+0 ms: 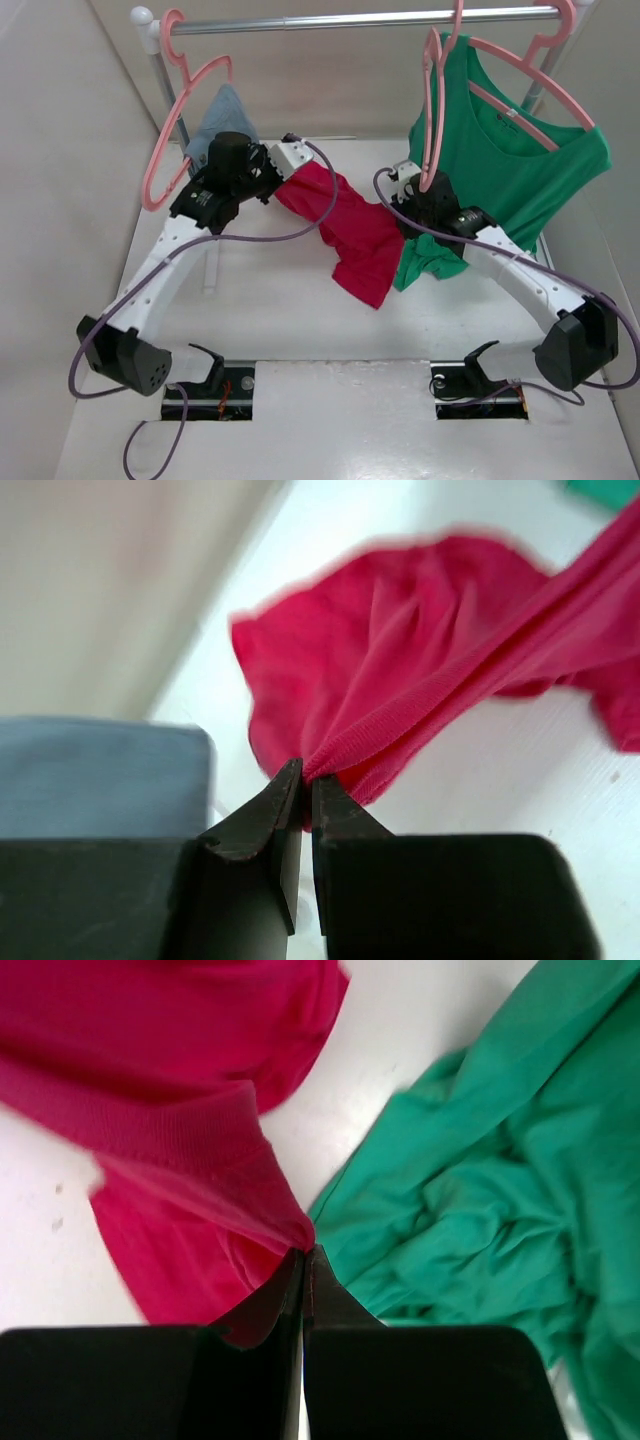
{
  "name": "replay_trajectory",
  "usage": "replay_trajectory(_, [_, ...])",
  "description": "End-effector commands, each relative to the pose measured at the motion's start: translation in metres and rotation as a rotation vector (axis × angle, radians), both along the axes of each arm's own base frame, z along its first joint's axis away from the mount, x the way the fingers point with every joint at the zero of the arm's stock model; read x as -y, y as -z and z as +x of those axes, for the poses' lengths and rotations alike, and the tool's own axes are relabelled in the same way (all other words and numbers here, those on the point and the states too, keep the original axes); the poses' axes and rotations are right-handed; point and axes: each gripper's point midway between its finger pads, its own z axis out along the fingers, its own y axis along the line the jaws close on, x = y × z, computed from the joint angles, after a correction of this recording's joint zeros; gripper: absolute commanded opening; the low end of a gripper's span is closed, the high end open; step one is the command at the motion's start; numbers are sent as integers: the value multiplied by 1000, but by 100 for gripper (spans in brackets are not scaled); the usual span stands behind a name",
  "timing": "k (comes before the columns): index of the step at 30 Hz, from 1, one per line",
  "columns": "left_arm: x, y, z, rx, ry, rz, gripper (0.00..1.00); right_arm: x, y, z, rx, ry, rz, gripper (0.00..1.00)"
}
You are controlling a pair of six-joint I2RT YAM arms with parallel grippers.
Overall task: Place the t-shirt on the hanger
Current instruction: Move the tshirt to the center of the board
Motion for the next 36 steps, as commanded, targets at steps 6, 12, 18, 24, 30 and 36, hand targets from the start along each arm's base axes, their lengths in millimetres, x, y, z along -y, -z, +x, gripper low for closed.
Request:
replay_trajectory(6, [14, -87, -78, 11, 170, -103, 0, 13, -10, 3, 47, 33, -16, 0])
replay_trajectory(12, [28, -50, -103, -71, 220, -83, 0, 25, 7, -28, 19, 58, 37, 0])
replay_trajectory(18, [42, 55, -102, -261, 205, 15, 0, 14, 30, -23, -17, 57, 71, 0])
replay_trajectory(24, [54, 158, -183, -483, 467, 224, 0, 1, 57, -2, -59, 54, 79, 0])
replay_trajectory(30, [38, 164, -195, -471, 496, 265, 0, -37, 42, 54, 38, -7, 64, 0])
replay_trajectory(36, [28, 155, -197, -423, 474, 253, 0, -122, -18, 98, 187, -213, 66, 0])
